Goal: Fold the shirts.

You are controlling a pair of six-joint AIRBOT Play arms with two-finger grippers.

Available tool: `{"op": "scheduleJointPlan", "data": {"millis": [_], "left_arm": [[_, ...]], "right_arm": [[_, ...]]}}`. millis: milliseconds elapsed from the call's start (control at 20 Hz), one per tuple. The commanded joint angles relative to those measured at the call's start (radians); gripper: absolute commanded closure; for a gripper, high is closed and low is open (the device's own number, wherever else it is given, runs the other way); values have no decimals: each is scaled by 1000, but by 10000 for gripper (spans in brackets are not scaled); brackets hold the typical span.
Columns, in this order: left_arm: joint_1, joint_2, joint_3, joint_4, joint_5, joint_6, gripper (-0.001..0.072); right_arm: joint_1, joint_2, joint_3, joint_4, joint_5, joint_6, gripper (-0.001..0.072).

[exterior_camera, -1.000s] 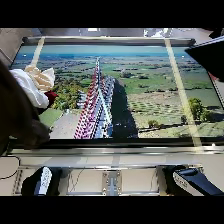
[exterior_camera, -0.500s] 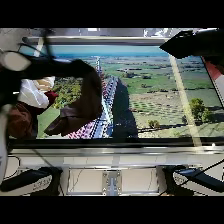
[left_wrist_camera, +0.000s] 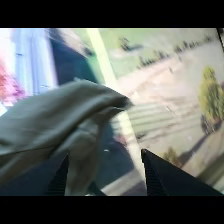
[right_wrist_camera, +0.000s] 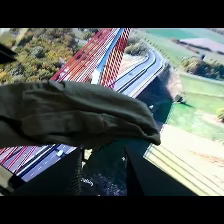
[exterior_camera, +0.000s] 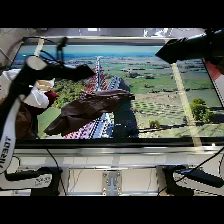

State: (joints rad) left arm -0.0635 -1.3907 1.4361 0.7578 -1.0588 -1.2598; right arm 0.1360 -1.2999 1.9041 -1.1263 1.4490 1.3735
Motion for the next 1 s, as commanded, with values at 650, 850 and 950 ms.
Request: {"op": "scheduleJointPlan", "data": {"millis": [650, 850, 950], "left_arm": [[-177, 33, -381, 76, 303, 343, 346], [-275, -140, -251, 244, 242, 185, 339], [-283, -206, -172, 273, 175, 185, 334]], "right_arm": [[188, -276, -297, 53, -76, 22, 367], [305, -276, -307, 63, -112, -40, 365], [349, -276, -307, 42, -178, -40, 366]]}}
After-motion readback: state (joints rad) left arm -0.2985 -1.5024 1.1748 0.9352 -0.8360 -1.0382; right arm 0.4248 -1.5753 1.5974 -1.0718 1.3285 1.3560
